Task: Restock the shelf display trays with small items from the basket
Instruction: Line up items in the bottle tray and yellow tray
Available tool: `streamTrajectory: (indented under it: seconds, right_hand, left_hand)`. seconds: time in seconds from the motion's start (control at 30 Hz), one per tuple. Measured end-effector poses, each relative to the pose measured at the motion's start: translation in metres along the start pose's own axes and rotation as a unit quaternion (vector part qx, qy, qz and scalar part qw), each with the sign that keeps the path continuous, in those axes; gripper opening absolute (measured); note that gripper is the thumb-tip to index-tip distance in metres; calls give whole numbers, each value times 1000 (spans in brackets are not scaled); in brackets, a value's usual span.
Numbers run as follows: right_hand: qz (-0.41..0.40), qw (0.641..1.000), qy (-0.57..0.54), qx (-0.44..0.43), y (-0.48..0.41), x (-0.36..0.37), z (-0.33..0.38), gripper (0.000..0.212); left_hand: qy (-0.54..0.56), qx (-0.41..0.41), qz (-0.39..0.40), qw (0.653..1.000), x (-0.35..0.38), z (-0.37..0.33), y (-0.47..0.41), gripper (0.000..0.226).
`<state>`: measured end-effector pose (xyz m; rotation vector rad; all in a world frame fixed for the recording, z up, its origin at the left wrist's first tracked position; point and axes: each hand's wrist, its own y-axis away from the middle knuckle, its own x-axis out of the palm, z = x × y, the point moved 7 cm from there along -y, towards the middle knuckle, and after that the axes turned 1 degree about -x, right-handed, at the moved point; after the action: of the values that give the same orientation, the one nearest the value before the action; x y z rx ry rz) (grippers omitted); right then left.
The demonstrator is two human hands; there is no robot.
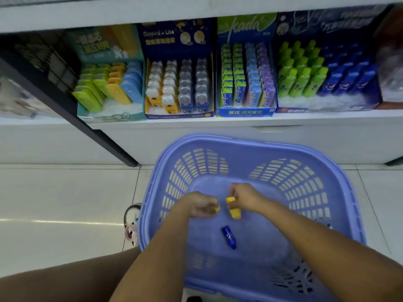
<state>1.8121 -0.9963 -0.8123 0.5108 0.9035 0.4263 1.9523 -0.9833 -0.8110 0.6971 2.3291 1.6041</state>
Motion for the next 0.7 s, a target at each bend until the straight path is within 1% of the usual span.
streamTrajectory:
  seconds: [0.03,0.07,0.13,0.23,0.3,0.4,0.47,0.53,0.57,0.63,0.7]
  right_hand:
    - [-4,1000,-18,-10,-1,-19,11,17]
    - [-7,999,-31,-22,1,-37,23,22]
    - [-30,997,-55,-49,7,-74,50,26]
    - [-80,990,-68,-98,28,-124,94,26]
    - [-128,974,-106,-154,47,-154,130,24]
    - [-223,927,-178,-242,71,-190,186,19]
    - [-285,897,-187,-282,75,-204,223,20]
    - [-327,877,-168,-310,69,-209,261,21]
    - [-335,872,-154,-320,62,-209,279,21]
    - [-339,871,-110,-338,45,-204,314,21]
    - [-329,872,-70,-357,27,-197,345,22]
  left_hand:
    - [108,27,17,994,-2,-13,8,19]
    - [186,56,39,980,-5,-28,18,21]
    - [279,120,87,949,-14,-54,44,30]
    - [330,226,144,905,-31,-84,92,26]
    - [330,311,140,880,-51,-95,124,33]
    - [317,422,108,842,-84,-102,164,42]
    - [325,461,47,824,-106,-100,182,45]
    - [334,480,-36,811,-127,-95,192,35]
    - [347,482,-69,802,-136,-92,194,29]
    - [383,474,-114,784,-149,-83,197,21]
    - [402,459,-154,777,-159,-75,197,15]
